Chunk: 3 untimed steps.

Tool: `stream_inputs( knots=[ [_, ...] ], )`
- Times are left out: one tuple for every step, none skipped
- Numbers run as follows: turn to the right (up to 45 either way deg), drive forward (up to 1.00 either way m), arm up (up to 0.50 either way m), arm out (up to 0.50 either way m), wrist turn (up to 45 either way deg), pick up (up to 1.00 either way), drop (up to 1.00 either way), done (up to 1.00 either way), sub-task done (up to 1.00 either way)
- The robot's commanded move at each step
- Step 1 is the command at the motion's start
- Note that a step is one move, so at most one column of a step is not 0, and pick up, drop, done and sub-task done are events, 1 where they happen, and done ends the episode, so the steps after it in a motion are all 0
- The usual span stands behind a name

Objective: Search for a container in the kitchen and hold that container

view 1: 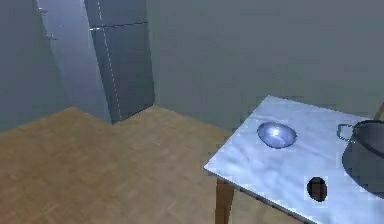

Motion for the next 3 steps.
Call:
stream_inputs(
  knots=[
    [-45.0,0.00,0.00,0.00,0.0,0.00,0.00,0.00,0.00],
    [-18.0,0.00,0.00,0.00,0.0,0.00,0.00,0.00,0.00],
    [45.0,0.00,0.00,0.00,0.0,0.00,0.00,0.00,0.00]
  ],
)
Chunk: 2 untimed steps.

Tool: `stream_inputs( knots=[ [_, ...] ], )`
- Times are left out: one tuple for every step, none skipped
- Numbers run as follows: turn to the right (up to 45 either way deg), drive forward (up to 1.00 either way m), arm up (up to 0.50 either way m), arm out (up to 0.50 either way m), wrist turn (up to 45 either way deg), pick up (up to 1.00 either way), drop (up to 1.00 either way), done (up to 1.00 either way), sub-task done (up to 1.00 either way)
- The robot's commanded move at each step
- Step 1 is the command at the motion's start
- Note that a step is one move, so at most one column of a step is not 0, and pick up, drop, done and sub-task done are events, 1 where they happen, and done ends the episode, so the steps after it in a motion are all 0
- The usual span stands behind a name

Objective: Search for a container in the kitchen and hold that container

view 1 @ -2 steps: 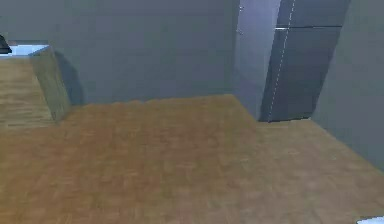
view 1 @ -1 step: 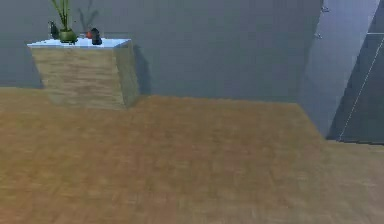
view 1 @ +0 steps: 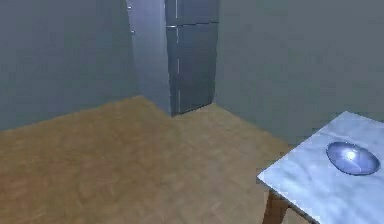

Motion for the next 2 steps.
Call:
stream_inputs(
  knots=[
    [45.0,0.00,0.00,0.00,0.0,0.00,0.00,0.00,0.00],
    [27.0,0.00,0.00,0.00,0.0,0.00,0.00,0.00,0.00]
  ],
)
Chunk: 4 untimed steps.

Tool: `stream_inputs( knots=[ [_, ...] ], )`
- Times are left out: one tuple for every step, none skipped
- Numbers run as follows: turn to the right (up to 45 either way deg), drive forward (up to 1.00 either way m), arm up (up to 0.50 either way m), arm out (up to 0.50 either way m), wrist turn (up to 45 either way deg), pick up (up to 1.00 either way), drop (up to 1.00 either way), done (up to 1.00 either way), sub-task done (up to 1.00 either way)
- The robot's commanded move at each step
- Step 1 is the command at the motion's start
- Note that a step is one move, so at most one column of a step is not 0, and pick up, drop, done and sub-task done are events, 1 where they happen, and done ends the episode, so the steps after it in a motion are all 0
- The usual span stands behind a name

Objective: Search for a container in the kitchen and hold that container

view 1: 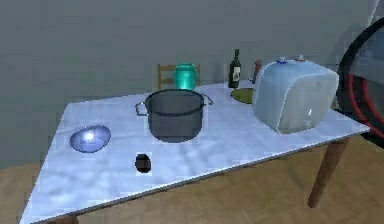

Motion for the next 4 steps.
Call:
stream_inputs(
  knots=[
    [0.0,0.40,0.00,0.00,0.0,0.00,0.00,0.00,0.00],
    [-45.0,0.00,0.00,0.00,0.0,0.00,0.00,0.00,0.00],
    [-45.0,0.00,0.00,0.00,0.0,0.00,0.00,0.00,0.00],
    [-39.0,0.00,0.00,0.00,0.0,0.00,0.00,0.00,0.00]
  ],
)
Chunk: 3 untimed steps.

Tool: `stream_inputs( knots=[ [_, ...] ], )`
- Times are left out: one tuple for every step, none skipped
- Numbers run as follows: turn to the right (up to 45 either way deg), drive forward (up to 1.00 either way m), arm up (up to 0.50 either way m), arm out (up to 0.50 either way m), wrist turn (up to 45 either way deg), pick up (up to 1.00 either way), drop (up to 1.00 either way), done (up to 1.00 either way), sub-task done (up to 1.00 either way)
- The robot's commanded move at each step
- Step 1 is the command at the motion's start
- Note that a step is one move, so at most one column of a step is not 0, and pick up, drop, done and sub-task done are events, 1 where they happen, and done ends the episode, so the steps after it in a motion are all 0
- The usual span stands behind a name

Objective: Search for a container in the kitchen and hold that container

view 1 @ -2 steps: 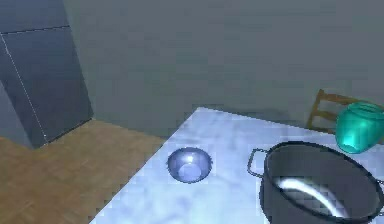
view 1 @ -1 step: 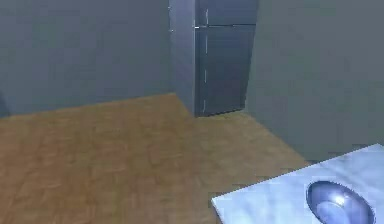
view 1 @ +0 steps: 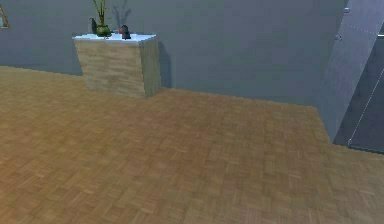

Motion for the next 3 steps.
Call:
stream_inputs(
  knots=[
    [0.0,0.00,0.50,0.00,0.0,0.00,0.00,0.00,0.00],
    [0.0,0.00,0.38,0.00,0.0,0.00,0.00,0.00,0.00],
    [0.0,0.00,0.00,0.30,0.0,0.00,0.00,0.00,0.00]
  ],
)
